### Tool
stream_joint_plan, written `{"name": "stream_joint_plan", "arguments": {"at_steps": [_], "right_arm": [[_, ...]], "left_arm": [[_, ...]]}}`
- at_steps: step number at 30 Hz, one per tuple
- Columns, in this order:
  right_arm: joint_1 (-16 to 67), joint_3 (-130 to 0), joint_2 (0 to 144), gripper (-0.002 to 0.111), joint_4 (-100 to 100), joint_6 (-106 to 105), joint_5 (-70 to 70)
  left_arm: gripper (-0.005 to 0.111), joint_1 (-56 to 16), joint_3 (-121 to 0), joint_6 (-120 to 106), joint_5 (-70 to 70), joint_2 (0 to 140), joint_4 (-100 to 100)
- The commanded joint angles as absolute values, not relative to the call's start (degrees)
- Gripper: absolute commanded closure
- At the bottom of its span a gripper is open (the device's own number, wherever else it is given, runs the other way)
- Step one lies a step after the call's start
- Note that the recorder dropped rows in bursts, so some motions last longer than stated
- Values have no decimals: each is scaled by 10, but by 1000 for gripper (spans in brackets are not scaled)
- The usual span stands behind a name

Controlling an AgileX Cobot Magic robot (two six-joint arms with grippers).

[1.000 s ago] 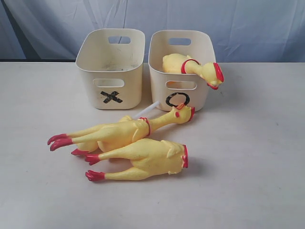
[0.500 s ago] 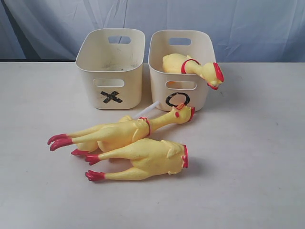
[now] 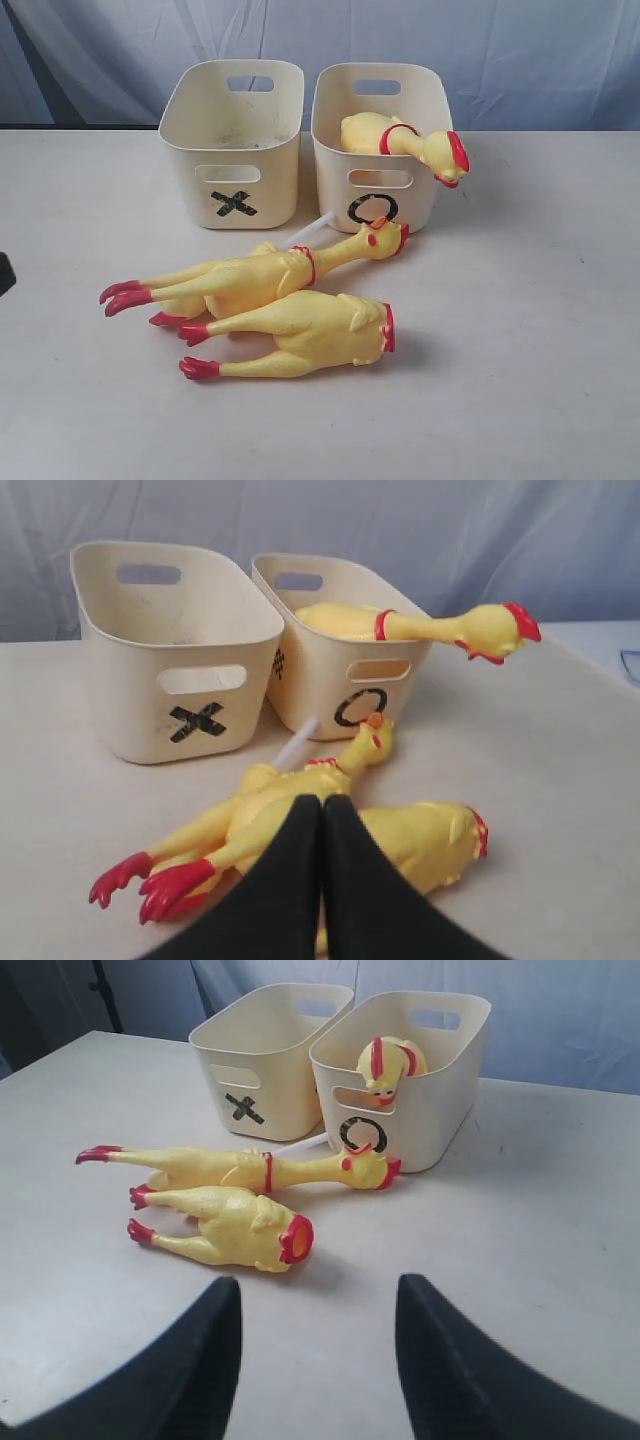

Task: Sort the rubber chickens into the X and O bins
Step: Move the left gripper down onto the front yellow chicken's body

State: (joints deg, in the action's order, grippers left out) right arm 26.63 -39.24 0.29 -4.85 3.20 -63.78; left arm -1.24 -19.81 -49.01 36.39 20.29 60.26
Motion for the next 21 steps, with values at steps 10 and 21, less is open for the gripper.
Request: {"name": "stream_joint_plan", "arguments": {"at_steps": [10, 21], "right_arm": [[264, -390, 0, 62, -54, 26, -614], [264, -390, 0, 62, -54, 26, -612]], "left_arm": [[107, -13, -366, -577, 445, 485, 422], [107, -149, -386, -574, 427, 547, 258]]}}
